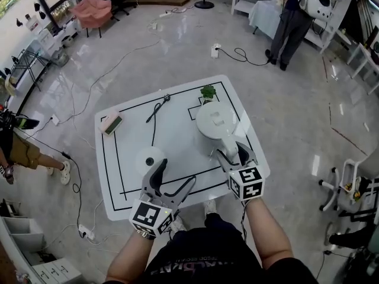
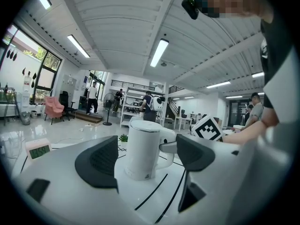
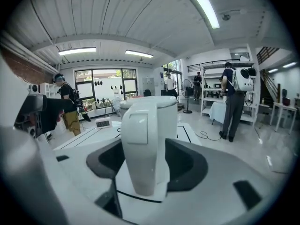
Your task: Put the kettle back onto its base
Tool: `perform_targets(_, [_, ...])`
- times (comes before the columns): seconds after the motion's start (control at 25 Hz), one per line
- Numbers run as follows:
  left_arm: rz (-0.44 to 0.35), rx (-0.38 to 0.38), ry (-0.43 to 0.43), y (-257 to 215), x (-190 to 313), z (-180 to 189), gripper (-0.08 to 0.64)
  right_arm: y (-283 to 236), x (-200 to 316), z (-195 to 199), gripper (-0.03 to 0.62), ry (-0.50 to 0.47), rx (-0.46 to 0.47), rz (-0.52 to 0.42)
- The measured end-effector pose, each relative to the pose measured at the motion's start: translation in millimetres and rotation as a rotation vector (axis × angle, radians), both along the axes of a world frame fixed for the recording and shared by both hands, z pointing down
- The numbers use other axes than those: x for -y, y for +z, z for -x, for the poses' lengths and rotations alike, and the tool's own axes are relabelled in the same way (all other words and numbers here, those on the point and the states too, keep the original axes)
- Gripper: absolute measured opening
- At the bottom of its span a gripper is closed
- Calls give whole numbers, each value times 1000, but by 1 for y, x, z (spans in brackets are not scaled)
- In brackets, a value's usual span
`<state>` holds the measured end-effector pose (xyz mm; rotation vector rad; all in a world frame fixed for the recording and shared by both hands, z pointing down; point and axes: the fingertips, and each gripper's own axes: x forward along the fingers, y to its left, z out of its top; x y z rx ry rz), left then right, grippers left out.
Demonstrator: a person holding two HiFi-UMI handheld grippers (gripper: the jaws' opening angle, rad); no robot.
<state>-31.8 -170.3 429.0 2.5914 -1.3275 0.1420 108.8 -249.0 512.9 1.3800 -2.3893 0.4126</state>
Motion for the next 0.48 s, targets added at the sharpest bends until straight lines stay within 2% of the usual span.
perform_targets(0.24, [5,-5,-29,3,5,4,380,15,9,0,252,4,-21,46])
perform_targets(0.48, [4,-8,-38,5,11,4,380,22,10,3,212,-35,-32,65])
